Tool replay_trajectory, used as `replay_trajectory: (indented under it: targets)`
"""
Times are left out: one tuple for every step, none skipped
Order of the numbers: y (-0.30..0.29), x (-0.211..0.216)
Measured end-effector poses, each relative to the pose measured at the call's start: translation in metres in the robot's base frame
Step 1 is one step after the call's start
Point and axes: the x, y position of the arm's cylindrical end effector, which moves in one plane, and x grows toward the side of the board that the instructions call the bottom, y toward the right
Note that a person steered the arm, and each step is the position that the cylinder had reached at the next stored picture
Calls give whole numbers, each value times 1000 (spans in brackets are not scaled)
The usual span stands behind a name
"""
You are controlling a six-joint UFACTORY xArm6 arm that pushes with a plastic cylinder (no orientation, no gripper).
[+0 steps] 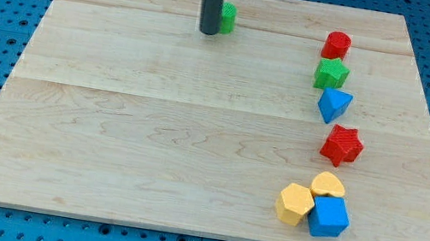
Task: Push the green circle into the red circle
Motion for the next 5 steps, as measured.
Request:
replay_trajectory:
  targets:
    - [-18,-1]
    - [-1,-29]
    - [-12,-41]
    - [67,-45]
    - [51,-31]
